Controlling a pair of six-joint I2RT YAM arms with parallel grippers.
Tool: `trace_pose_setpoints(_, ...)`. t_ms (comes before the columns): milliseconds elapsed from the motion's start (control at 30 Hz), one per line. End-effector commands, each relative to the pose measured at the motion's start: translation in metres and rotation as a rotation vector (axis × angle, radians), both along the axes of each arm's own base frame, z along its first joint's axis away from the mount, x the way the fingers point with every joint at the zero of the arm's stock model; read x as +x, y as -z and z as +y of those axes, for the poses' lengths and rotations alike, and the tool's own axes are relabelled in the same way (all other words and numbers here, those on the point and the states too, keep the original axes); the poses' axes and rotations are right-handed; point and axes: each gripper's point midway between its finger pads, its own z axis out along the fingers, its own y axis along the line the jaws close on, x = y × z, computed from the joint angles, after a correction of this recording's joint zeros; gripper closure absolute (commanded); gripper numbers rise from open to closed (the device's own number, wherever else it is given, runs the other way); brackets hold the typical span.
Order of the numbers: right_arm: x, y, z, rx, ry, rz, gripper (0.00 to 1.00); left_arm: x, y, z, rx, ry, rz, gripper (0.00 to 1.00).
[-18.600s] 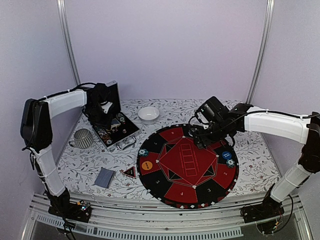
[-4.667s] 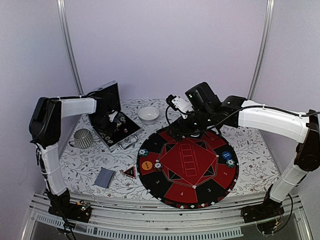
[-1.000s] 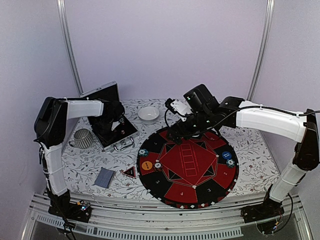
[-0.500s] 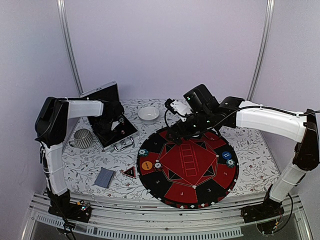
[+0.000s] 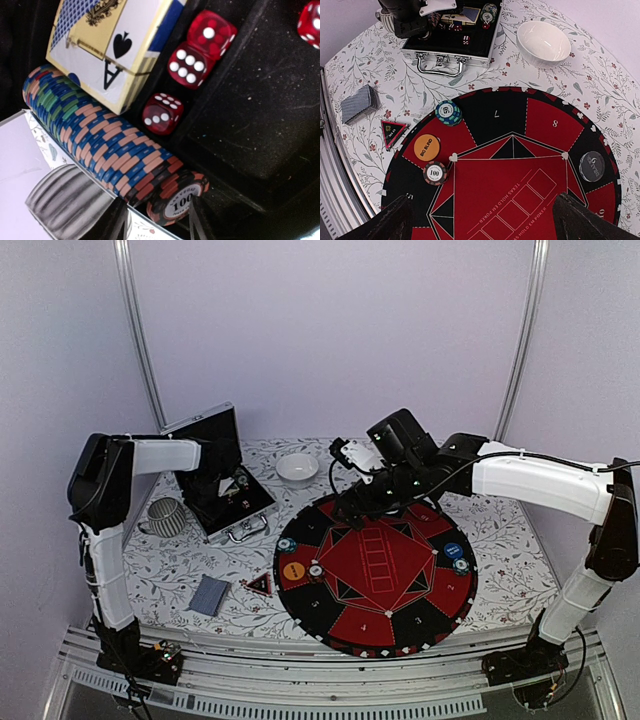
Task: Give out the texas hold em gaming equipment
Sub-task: Adjust the poker chips pile in the chip case.
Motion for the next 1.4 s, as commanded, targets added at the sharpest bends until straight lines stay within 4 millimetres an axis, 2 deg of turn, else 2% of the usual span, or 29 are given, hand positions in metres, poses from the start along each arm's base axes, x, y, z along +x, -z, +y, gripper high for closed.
trace_pose_setpoints(0,-0.001,0.013,-0.001,-0.021,0.004,0.024,0.01,0.013,0.01,-0.006,-0.054,-0.001,-0.039,0.58)
trace_pose_setpoints(167,-0.001,0.013,-0.001,-0.024,0.006,0.024,0.01,0.019,0.006,-0.007,-0.054,-0.001,-0.06,0.65)
trace_pose_setpoints(300,-0.001,0.013,-0.001,-0.023,0.007,0.025,0.01,0.008,0.012,-0.019,-0.119,0.026,-0.019,0.66)
trace_pose_setpoints(467,-0.001,0.016,-0.001,-0.027,0.005,0.03,0.01,-0.001,0.017,-0.022,-0.134,0.039,0.007,0.72)
trace_pose_setpoints(667,-0.001,0.015,0.0,-0.026,0.004,0.03,0.01,-0.003,0.008,-0.039,-0.205,0.067,0.005,0.73)
trace_pose_setpoints(767,-0.001,0.017,-0.001,-0.028,0.005,0.032,0.01,0.001,0.002,-0.04,-0.207,0.071,-0.022,0.72)
trace_pose_setpoints(867,-0.001,0.016,0.0,-0.029,0.003,0.029,0.01,0.011,-0.002,-0.034,-0.165,0.062,-0.07,0.66)
trace_pose_setpoints(1100,-0.001,0.017,0.0,-0.034,0.0,0.03,0.01,0.029,-0.009,-0.028,-0.132,0.029,-0.153,0.67)
trace_pose_setpoints(1267,-0.001,0.019,-0.001,-0.04,-0.001,0.034,0.01,0.041,-0.026,-0.025,-0.123,0.015,-0.247,0.67)
trace_pose_setpoints(1300,-0.001,0.019,0.0,-0.04,-0.002,0.035,0.01,0.043,-0.038,-0.027,-0.142,0.019,-0.279,0.67)
trace_pose_setpoints(1367,-0.001,0.019,0.001,-0.039,-0.005,0.036,0.01,0.043,-0.043,-0.029,-0.16,0.024,-0.292,0.67)
